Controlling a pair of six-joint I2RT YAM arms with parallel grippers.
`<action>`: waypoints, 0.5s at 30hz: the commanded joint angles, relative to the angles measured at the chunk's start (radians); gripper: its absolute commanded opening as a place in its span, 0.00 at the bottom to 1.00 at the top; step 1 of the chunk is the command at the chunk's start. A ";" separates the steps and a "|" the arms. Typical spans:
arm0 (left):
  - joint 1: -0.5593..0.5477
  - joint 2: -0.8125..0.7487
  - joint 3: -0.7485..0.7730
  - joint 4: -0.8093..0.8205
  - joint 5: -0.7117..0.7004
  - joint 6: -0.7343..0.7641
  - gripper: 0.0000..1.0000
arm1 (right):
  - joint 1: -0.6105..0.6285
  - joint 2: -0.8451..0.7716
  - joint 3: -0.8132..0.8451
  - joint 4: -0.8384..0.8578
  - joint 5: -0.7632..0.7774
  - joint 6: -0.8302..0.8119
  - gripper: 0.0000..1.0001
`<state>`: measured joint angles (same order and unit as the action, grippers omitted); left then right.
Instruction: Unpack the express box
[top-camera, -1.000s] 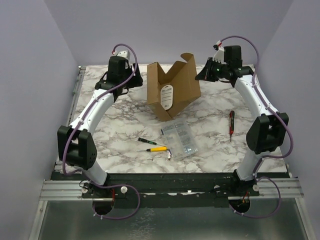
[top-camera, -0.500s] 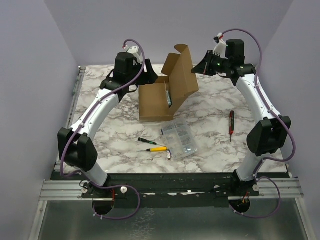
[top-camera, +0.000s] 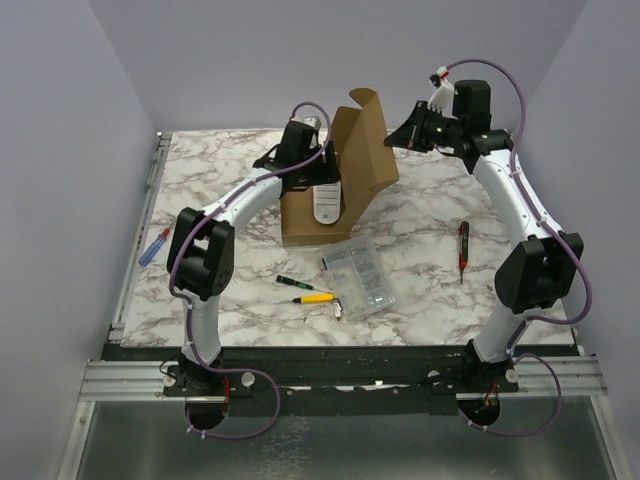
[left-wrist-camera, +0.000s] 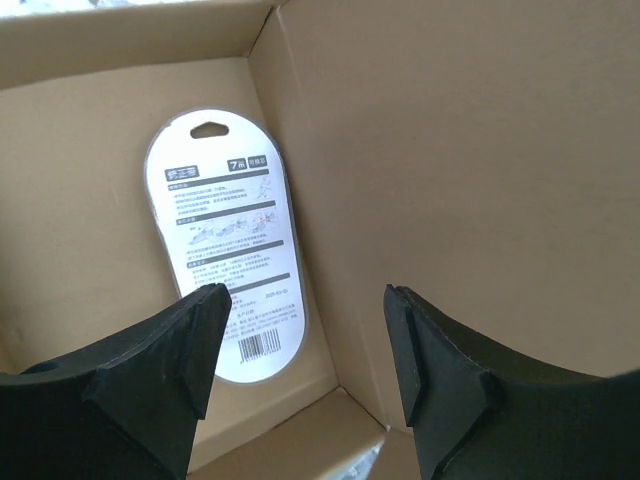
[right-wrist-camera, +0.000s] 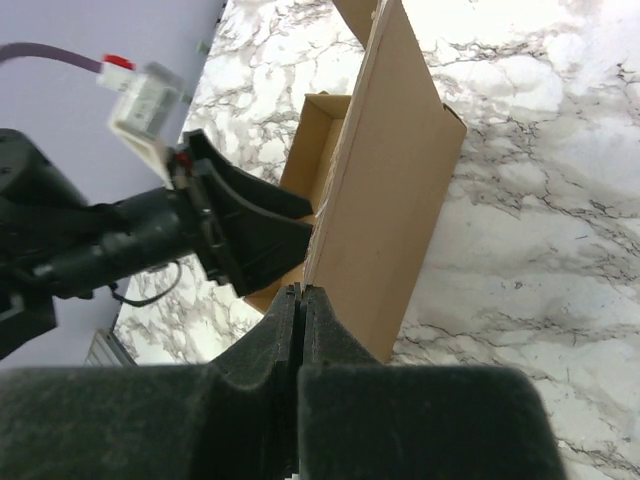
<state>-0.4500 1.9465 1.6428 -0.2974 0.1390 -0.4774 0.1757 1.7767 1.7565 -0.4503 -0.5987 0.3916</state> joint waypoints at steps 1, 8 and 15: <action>-0.037 0.054 0.060 0.001 -0.087 -0.015 0.72 | 0.001 -0.037 -0.012 0.009 -0.008 -0.018 0.00; -0.050 0.099 0.020 -0.012 -0.215 -0.001 0.77 | 0.001 -0.036 -0.023 0.015 -0.012 -0.019 0.00; -0.012 0.136 0.001 -0.025 -0.175 -0.015 0.87 | 0.001 -0.040 -0.025 0.010 -0.010 -0.025 0.00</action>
<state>-0.4973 2.0438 1.6600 -0.3027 -0.0486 -0.4709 0.1753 1.7760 1.7432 -0.4458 -0.5987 0.3912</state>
